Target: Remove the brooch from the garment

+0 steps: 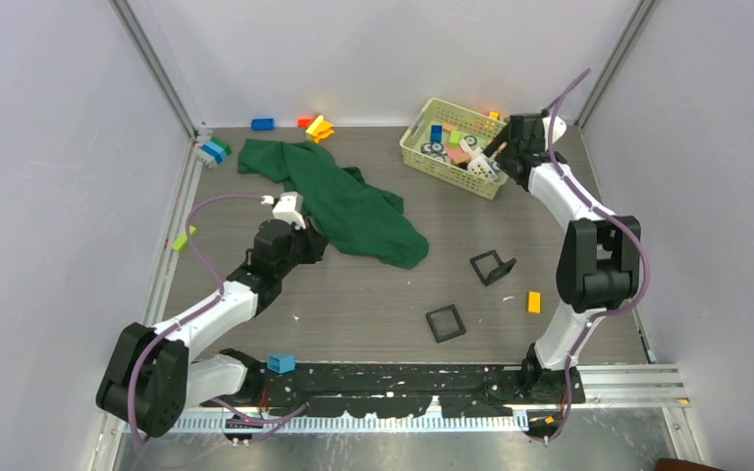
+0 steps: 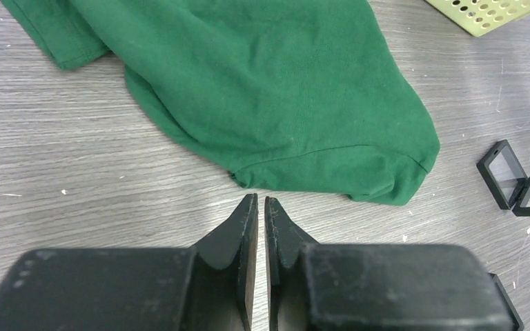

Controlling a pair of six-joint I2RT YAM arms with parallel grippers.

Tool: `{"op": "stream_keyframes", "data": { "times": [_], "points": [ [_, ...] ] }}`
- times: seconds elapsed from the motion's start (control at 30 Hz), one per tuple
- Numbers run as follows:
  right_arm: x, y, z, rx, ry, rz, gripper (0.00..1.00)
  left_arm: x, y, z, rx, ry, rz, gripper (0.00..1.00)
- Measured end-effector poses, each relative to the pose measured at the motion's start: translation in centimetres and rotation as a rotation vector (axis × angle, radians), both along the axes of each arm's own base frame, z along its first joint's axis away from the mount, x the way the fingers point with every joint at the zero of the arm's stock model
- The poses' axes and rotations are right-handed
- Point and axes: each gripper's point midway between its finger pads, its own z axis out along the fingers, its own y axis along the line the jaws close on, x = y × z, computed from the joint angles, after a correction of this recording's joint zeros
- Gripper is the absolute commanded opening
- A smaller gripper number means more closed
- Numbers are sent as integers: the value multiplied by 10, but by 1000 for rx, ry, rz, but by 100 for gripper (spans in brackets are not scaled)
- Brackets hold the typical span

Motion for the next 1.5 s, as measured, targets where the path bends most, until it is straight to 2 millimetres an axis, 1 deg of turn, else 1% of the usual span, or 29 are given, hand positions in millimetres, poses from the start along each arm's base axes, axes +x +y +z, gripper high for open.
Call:
{"op": "stream_keyframes", "data": {
  "times": [0.07, 0.17, 0.23, 0.27, 0.3, 0.33, 0.37, 0.4, 0.47, 0.53, 0.67, 0.73, 0.8, 0.87, 0.93, 1.0, 1.03, 1.07, 1.13, 1.2, 1.3, 1.37, 1.4, 1.5],
  "points": [
    [-10, 22, 18, -26, -7, 87, 84, 0, 2, 0, 3, -2, 9, 14],
    [-33, 73, 55, -69, -58, 268, 82, 1, 4, -1, 10, 0, 19, 19],
    [-57, 119, 78, -103, -103, 428, 81, 1, 5, -1, 15, 2, 27, 22],
    [-68, 133, 88, -116, -125, 493, 80, 1, 7, -2, 18, 3, 36, 23],
    [-83, 162, 91, -118, -139, 586, 80, 1, 8, -2, 19, 3, 42, 23],
    [-97, 187, 93, -120, -153, 671, 80, 1, 9, -3, 20, 3, 48, 23],
    [-111, 207, 88, -122, -154, 752, 79, 0, 10, -3, 20, 4, 53, 24],
    [-121, 223, 82, -121, -146, 813, 80, -1, 11, -4, 21, 5, 58, 24],
    [-142, 249, 57, -134, -104, 929, 79, -2, 13, -5, 23, 5, 66, 24],
    [-159, 270, 25, -158, -39, 1024, 79, -3, 16, -6, 25, 4, 78, 24],
    [-179, 301, -26, -238, 54, 1160, 76, -3, 18, -7, 31, 4, 89, 24],
    [-188, 315, -49, -286, 88, 1214, 74, -3, 19, -7, 33, 5, 94, 24],
    [-191, 323, -68, -332, 108, 1241, 70, -3, 19, -8, 26, 9, 98, 24],
    [-195, 329, -85, -365, 128, 1258, 68, -4, 19, -8, 18, 11, 102, 24],
    [-194, 330, -99, -389, 148, 1257, 66, -5, 20, -9, 15, 14, 104, 24],
    [-190, 330, -107, -403, 160, 1247, 53, -6, 21, -9, 12, 15, 107, 24],
    [-188, 330, -110, -413, 161, 1241, 33, -6, 21, -9, 11, 15, 108, 24],
    [-186, 330, -111, -422, 160, 1233, 17, -6, 21, -9, 10, 15, 110, 24],
    [-182, 329, -112, -430, 155, 1208, 4, -6, 21, -9, 7, 16, 110, 24],
    [-180, 329, -110, -425, 146, 1192, 1, -6, 21, -9, 3, 18, 113, 24],
    [-184, 331, -96, -387, 131, 1189, 1, -6, 21, -10, 4, 21, 113, 25],
    [-193, 332, -77, -347, 120, 1211, 0, -6, 21, -11, 7, 27, 113, 25],
    [-199, 331, -64, -324, 113, 1225, 0, -6, 21, -12, 8, 29, 114, 25],
    [-215, 324, -14, -260, 62, 1234, 0, -6, 22, -13, 10, 31, 115, 26]
  ]
}}
